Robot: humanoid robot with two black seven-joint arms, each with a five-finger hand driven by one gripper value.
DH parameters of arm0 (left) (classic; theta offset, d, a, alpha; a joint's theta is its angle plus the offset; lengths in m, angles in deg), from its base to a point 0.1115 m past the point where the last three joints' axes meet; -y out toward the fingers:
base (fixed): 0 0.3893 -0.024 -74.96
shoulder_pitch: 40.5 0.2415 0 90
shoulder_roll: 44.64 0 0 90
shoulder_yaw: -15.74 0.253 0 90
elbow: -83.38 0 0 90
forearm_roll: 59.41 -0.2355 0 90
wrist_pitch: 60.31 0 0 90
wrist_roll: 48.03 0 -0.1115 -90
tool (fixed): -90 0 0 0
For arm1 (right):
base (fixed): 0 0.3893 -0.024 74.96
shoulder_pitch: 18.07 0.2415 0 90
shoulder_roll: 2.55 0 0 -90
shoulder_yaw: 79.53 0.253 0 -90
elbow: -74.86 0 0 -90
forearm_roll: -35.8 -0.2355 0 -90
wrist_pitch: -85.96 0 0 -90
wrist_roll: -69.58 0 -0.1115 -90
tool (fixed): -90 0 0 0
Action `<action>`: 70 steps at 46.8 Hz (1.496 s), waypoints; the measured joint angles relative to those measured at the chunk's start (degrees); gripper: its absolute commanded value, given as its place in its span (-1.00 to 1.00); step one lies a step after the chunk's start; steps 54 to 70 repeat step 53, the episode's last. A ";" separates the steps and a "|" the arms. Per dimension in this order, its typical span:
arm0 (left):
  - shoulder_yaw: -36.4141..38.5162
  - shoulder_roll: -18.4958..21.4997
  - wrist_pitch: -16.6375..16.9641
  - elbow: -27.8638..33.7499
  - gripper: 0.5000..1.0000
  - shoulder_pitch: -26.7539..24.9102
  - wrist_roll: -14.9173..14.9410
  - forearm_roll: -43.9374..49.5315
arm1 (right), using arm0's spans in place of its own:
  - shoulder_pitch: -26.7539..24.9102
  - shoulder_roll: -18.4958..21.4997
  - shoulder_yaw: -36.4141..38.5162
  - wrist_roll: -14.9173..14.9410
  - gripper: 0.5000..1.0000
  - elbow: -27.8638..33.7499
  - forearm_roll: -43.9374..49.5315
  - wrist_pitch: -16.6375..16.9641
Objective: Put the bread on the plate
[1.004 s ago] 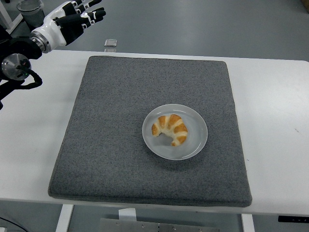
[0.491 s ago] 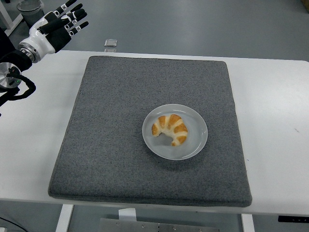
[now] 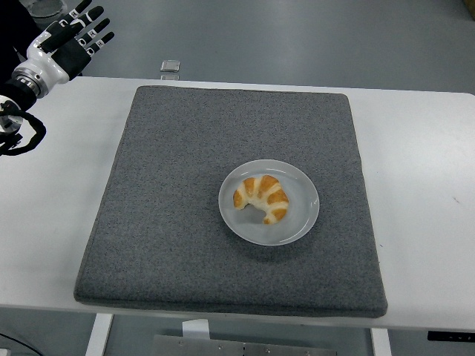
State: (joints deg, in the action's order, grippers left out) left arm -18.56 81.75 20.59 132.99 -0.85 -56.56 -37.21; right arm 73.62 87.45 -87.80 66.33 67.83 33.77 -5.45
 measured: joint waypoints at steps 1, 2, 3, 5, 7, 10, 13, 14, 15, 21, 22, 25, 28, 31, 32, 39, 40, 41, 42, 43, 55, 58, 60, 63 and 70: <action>-0.05 -0.01 -0.13 -0.12 0.99 0.18 -0.01 0.31 | 0.00 0.00 0.00 0.00 0.73 0.00 0.00 0.00; -0.16 -0.05 -0.28 -0.27 0.99 0.36 -0.03 0.52 | -0.01 0.00 0.00 0.00 0.72 0.00 -0.01 0.00; -0.37 -0.07 -0.42 -0.40 0.99 0.50 -0.09 0.62 | -0.01 0.00 0.00 0.00 0.73 0.00 -0.02 0.00; -0.90 -0.08 -0.57 -0.52 0.99 0.56 -0.21 0.64 | 0.00 0.00 0.00 0.00 0.72 0.00 -0.02 0.00; -1.43 -0.09 -0.68 -0.56 0.99 0.67 -0.36 0.64 | -0.01 0.00 -0.03 0.00 0.72 0.00 -0.02 0.00; -1.97 -0.17 -0.73 -0.57 0.99 0.76 -0.54 0.61 | -0.02 0.00 -0.01 0.00 0.72 0.01 -0.02 0.00; -2.23 -0.36 -0.74 -0.56 0.99 0.77 -0.60 0.46 | -0.01 0.00 -0.03 0.00 0.73 0.01 -0.02 0.00; -2.29 -0.51 -0.74 -0.54 0.99 0.77 -0.60 0.36 | 0.01 0.00 -0.02 0.00 0.72 0.01 -0.02 0.00; -2.33 -0.70 -0.74 -0.53 0.99 0.77 -0.61 0.30 | 0.00 0.00 -0.02 0.00 0.72 0.01 -0.02 0.00; -2.44 -1.62 -0.38 -0.48 0.99 0.76 -0.73 0.09 | 0.01 0.00 -0.02 0.00 0.72 0.01 -0.02 0.00; -2.44 -1.75 -0.27 -0.47 0.99 0.76 -0.80 0.05 | 0.00 0.00 -0.02 0.00 0.72 0.01 -0.02 0.00; -2.44 -2.14 -0.14 -0.47 0.99 0.76 -1.12 -0.16 | -0.01 0.00 -0.01 0.00 0.73 0.00 -0.01 0.00; -2.44 -2.34 -0.13 -0.48 0.99 0.76 -1.68 -0.61 | 0.00 0.00 -0.01 -0.01 0.72 0.00 -0.01 0.00; -2.45 -2.53 -0.12 -0.48 1.00 0.79 -2.52 -0.97 | -0.01 0.00 0.00 0.00 0.73 0.01 -0.01 0.00; -2.48 -2.68 -0.12 -0.50 1.00 0.85 -2.67 -1.07 | 0.01 0.00 -0.02 0.00 0.73 0.01 -0.01 0.00; -2.52 -3.68 -0.12 -0.62 1.00 0.94 -3.95 -1.28 | -0.01 0.00 -0.25 0.00 0.72 0.01 -0.01 0.09; -2.52 -3.78 -0.10 -0.64 1.00 0.94 -3.99 -1.28 | -0.02 0.00 -0.26 -0.01 0.72 0.00 -0.01 0.17; -2.52 -3.88 -0.07 -0.66 0.99 0.94 -4.02 -1.28 | -0.03 0.00 -0.30 -0.01 0.72 0.00 -0.01 0.28; -2.52 -3.99 0.02 -0.70 1.00 0.94 -4.02 -1.33 | -0.02 0.00 -0.32 0.00 0.72 0.00 0.00 0.32; -2.52 -4.15 0.12 -0.79 0.99 0.94 -4.03 -1.39 | -0.02 0.00 -0.33 0.00 0.72 0.00 0.01 0.32; -2.45 -6.17 0.64 -2.91 1.00 1.00 -4.04 -1.80 | -0.02 0.00 -0.28 -0.15 0.72 0.00 0.11 0.42; -2.45 -6.17 0.64 -2.91 1.00 1.00 -4.04 -1.80 | -0.02 0.00 -0.28 -0.15 0.72 0.00 0.11 0.42; -2.45 -6.17 0.64 -2.91 1.00 1.00 -4.04 -1.80 | -0.02 0.00 -0.28 -0.15 0.72 0.00 0.11 0.42; -2.45 -6.17 0.64 -2.91 1.00 1.00 -4.04 -1.80 | -0.02 0.00 -0.28 -0.15 0.72 0.00 0.11 0.42; -2.45 -6.17 0.64 -2.91 1.00 1.00 -4.04 -1.80 | -0.02 0.00 -0.28 -0.15 0.72 0.00 0.11 0.42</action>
